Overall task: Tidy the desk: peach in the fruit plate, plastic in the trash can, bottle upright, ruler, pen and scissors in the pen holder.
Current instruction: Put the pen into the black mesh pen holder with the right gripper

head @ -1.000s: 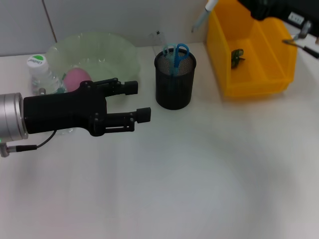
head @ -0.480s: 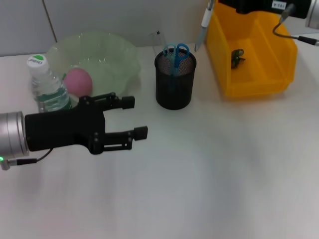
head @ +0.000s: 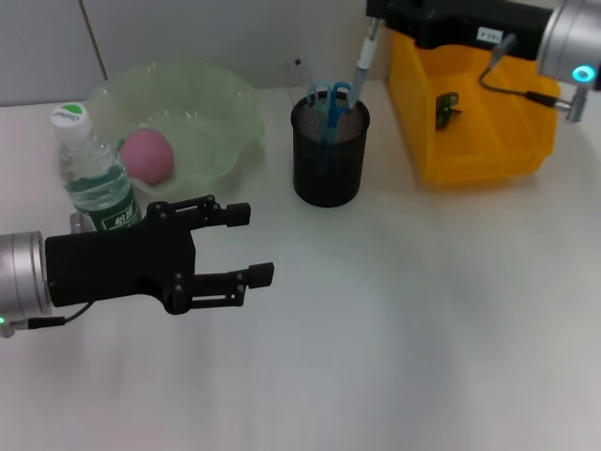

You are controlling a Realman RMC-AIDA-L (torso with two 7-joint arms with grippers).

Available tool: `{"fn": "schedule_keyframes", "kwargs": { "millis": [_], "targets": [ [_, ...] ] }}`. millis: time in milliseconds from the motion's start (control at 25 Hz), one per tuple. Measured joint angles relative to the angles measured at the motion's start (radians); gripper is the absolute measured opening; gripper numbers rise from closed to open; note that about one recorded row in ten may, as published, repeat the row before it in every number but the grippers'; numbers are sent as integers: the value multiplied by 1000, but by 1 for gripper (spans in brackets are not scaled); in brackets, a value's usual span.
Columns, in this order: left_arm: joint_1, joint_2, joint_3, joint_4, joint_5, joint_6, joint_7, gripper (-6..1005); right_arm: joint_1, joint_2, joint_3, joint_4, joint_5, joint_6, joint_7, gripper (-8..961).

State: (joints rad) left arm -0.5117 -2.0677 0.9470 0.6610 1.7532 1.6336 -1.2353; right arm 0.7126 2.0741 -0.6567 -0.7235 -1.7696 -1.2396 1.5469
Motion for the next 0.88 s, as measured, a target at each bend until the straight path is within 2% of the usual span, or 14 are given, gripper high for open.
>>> {"fn": "schedule_keyframes", "kwargs": {
  "millis": [320, 520, 880],
  "targets": [
    [5, 2, 4, 0, 8, -6, 3, 795, 67, 0, -44, 145, 27, 107, -102, 274],
    [6, 2, 4, 0, 11, -9, 5, 795, 78, 3, -132, 164, 31, 178, -105, 282],
    [11, 2, 4, 0, 11, -9, 3, 795, 81, 8, -165, 180, 29, 216, -106, 296]
  ]
}}
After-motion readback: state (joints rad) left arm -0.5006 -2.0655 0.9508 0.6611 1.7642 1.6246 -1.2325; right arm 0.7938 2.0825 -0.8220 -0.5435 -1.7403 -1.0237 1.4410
